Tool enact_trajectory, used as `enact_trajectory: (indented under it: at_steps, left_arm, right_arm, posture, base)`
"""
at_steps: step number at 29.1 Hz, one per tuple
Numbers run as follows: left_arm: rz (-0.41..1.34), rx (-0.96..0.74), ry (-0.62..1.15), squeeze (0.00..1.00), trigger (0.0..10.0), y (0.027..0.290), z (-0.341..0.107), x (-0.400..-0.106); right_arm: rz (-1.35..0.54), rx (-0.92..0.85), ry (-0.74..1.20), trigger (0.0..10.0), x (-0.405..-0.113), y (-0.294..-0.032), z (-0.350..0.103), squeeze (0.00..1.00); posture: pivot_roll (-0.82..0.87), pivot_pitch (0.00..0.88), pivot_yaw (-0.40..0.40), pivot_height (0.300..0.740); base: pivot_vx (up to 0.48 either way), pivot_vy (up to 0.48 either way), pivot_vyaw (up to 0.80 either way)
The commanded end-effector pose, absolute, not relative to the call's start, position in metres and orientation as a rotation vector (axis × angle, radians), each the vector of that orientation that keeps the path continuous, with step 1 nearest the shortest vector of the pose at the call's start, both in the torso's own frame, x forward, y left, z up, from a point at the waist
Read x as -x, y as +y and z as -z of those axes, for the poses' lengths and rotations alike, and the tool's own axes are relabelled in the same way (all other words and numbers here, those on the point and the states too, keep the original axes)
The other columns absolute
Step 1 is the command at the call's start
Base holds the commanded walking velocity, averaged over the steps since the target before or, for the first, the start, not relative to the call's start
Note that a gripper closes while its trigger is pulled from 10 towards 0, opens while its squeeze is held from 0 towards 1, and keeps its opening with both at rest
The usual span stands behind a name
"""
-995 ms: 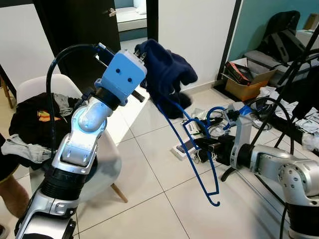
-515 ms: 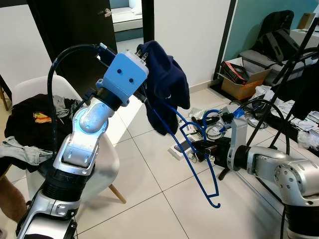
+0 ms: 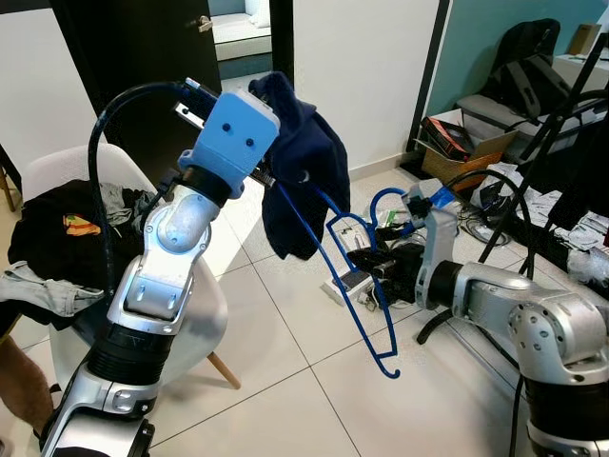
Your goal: Hang hanger
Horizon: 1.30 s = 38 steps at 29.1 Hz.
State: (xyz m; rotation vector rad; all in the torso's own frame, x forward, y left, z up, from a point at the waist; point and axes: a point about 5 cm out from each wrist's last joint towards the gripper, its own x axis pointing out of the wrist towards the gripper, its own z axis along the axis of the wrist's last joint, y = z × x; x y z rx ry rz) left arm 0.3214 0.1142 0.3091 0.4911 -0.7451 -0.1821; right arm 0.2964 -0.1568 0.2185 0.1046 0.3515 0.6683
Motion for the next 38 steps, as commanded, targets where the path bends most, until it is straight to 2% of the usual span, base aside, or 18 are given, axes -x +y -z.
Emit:
enact_trajectory:
  at_steps: [1, 4, 6, 7, 10, 12, 14, 16, 29, 38]
  left_arm:
    - [0.14, -0.495, -0.722, 0.0, 10.0, 0.121, -0.308, -0.324]
    - [0.117, -0.492, -0.705, 0.0, 10.0, 0.124, -0.307, -0.326]
    - [0.117, -0.492, -0.705, 0.0, 10.0, 0.124, -0.307, -0.326]
    - [0.106, -0.487, -0.697, 0.0, 10.0, 0.126, -0.307, -0.327]
    - [0.106, -0.487, -0.697, 0.0, 10.0, 0.126, -0.307, -0.327]
    - [0.073, -0.474, -0.684, 0.0, 10.0, 0.13, -0.308, -0.328]
    - [0.063, -0.468, -0.681, 0.0, 10.0, 0.131, -0.308, -0.328]
    - [0.069, -0.439, -0.663, 0.0, 10.0, 0.131, -0.307, -0.329]
    - [0.073, -0.412, -0.641, 0.0, 10.0, 0.13, -0.305, -0.33]
    - [0.085, -0.38, -0.642, 0.0, 10.0, 0.127, -0.306, -0.328]
  right_arm:
    - [-0.675, -0.052, 0.322, 10.0, -0.295, -0.155, -0.227, 0.0]
    - [-0.741, 0.089, 0.353, 10.0, -0.285, -0.153, -0.221, 0.0]
    - [-0.741, 0.089, 0.353, 10.0, -0.285, -0.153, -0.221, 0.0]
    - [-0.792, 0.177, 0.387, 10.0, -0.277, -0.151, -0.216, 0.0]
    - [-0.792, 0.177, 0.387, 10.0, -0.277, -0.151, -0.216, 0.0]
    - [-0.914, 0.285, 0.457, 10.0, -0.258, -0.143, -0.205, 0.0]
    - [-0.948, 0.307, 0.47, 10.0, -0.253, -0.14, -0.202, 0.0]
    - [-0.921, 0.314, 0.409, 10.0, -0.259, -0.139, -0.208, 0.0]
    - [-0.736, 0.238, 0.33, 10.0, -0.285, -0.152, -0.222, 0.0]
    - [-0.707, 0.249, 0.402, 10.0, -0.286, -0.155, -0.212, 0.0]
  posture:
    - [-0.06, 0.003, 0.018, 0.74]
    - [-0.06, 0.004, 0.018, 0.74]
    - [-0.06, 0.004, 0.018, 0.74]
    - [-0.06, 0.004, 0.018, 0.74]
    - [-0.06, 0.004, 0.018, 0.74]
    - [-0.06, 0.001, 0.018, 0.74]
    - [-0.06, 0.001, 0.018, 0.74]
    - [-0.06, 0.0, 0.02, 0.74]
    - [-0.06, 0.0, 0.018, 0.74]
    - [-0.06, 0.0, 0.019, 0.74]
  base:
    - [0.0, 0.0, 0.0]
    - [0.0, 0.0, 0.0]
    - [0.0, 0.0, 0.0]
    - [0.0, 0.0, 0.0]
    - [0.0, 0.0, 0.0]
    - [0.0, 0.0, 0.0]
    - [0.0, 0.0, 0.0]
    - [0.0, 0.0, 0.0]
    - [0.0, 0.0, 0.0]
    - [0.0, 0.0, 0.0]
